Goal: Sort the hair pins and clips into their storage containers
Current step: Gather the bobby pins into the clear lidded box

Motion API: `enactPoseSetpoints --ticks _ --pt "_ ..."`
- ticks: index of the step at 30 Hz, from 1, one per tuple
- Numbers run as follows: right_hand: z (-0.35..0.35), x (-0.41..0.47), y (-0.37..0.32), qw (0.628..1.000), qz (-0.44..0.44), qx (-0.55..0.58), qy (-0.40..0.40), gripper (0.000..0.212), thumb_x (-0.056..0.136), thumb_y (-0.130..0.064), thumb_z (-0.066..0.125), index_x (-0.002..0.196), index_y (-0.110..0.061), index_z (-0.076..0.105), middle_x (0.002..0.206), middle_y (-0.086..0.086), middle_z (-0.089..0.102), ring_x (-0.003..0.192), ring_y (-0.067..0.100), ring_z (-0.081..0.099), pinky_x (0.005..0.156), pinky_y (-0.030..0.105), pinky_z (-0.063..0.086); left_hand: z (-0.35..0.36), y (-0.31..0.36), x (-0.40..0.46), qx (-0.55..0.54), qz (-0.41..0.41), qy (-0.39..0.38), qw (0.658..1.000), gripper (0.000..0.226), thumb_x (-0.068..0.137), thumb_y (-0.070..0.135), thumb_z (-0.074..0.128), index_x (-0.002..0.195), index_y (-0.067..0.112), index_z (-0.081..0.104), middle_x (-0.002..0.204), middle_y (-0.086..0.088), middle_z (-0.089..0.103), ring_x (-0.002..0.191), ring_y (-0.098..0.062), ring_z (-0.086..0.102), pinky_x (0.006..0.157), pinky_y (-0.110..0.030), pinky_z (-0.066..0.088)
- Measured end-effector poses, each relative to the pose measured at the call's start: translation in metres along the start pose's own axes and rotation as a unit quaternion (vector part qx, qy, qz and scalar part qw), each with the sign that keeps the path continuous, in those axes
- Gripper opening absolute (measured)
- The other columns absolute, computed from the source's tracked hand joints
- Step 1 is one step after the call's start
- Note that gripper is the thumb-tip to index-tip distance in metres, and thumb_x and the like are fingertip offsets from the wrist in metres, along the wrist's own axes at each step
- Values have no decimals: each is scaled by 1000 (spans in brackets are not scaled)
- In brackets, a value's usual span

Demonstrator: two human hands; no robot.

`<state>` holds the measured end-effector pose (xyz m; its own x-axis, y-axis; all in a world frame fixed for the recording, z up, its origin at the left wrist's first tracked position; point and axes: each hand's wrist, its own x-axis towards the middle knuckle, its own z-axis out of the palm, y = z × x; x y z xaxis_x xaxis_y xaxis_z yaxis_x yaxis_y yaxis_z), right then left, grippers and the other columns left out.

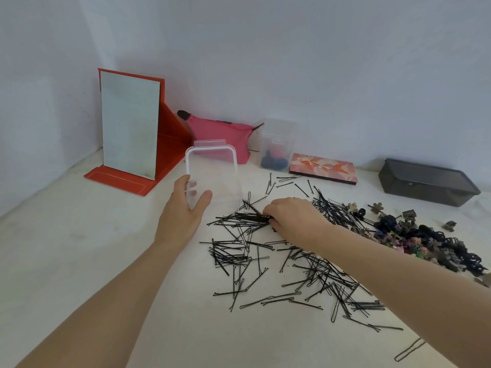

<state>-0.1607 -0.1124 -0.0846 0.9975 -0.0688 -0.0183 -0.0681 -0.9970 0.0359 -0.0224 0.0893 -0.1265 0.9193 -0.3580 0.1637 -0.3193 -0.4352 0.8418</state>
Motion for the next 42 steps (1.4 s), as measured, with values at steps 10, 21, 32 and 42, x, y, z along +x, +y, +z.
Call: enactPoseSetpoints --ticks 10,21,32,42 --pt "-58 2 35 984 59 163 -28 17 88 -19 68 101 -25 76 89 -14 73 76 -3 64 76 15 54 -3 -1 1 -43 -2 17 999 53 95 45 56 141 26 36 137 12 53 120 -7 46 95 -28 32" --pt "-103 77 -30 966 -13 256 43 18 83 -16 70 99 -21 77 83 -8 75 77 10 71 72 17 54 -8 -1 3 -53 -3 45 998 46 92 45 60 133 26 50 128 11 60 116 -10 54 91 -23 37" --pt "-49 93 -60 982 -25 187 -11 36 91 0 48 117 -13 70 115 0 69 109 17 61 85 16 44 -8 -5 6 -53 15 44 998 51 90 45 64 134 26 49 126 12 60 116 -9 55 92 -24 40" --pt "-14 47 -13 967 96 183 -151 53 100 -45 39 148 -22 39 152 6 39 143 30 32 117 39 27 -9 1 17 -68 -16 56 996 48 95 38 59 137 20 45 126 11 52 119 -10 48 93 -24 32"
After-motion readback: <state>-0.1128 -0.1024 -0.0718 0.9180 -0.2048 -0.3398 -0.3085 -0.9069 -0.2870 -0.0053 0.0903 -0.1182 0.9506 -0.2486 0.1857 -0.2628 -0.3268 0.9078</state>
